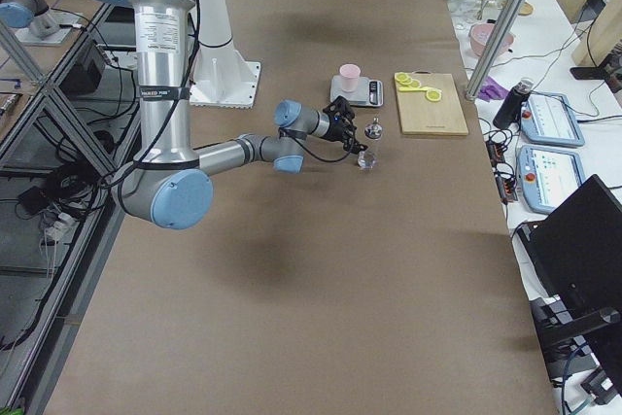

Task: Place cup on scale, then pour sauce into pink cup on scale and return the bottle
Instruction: 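Reach the right gripper to the glass sauce bottle and grasp it, then lift the sauce bottle with the right gripper over the pink cup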

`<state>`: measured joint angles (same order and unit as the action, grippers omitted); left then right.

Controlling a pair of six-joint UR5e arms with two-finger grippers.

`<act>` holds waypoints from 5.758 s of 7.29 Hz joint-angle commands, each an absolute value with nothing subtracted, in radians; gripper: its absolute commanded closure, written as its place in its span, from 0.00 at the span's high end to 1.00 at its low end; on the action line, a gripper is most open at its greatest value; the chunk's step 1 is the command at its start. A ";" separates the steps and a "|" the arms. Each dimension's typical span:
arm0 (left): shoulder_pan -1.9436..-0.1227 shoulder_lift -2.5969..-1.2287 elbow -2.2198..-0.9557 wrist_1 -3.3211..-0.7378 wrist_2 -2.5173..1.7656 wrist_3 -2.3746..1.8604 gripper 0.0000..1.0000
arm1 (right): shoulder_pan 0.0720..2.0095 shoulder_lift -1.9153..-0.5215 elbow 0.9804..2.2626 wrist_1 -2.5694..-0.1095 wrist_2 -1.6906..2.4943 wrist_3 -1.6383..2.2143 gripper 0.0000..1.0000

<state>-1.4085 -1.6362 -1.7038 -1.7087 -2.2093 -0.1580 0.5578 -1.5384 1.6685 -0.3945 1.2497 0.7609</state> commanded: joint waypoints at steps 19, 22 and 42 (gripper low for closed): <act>-1.408 -1.641 -1.712 -1.707 -2.207 -0.164 0.98 | 0.638 -1.428 1.661 -0.476 1.232 0.666 0.00; -1.408 -1.637 -1.706 -1.707 -2.209 -0.163 0.98 | 0.627 -1.370 1.980 -1.052 1.186 0.438 0.00; -1.407 -1.634 -1.647 -1.721 -2.210 -0.158 0.98 | 0.301 -1.039 1.755 -1.750 0.542 -0.034 0.00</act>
<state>-1.4067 -1.6343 -1.6479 -1.7211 -2.2105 -0.1573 0.3000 -1.0476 1.7773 -1.7499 0.5495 -0.0255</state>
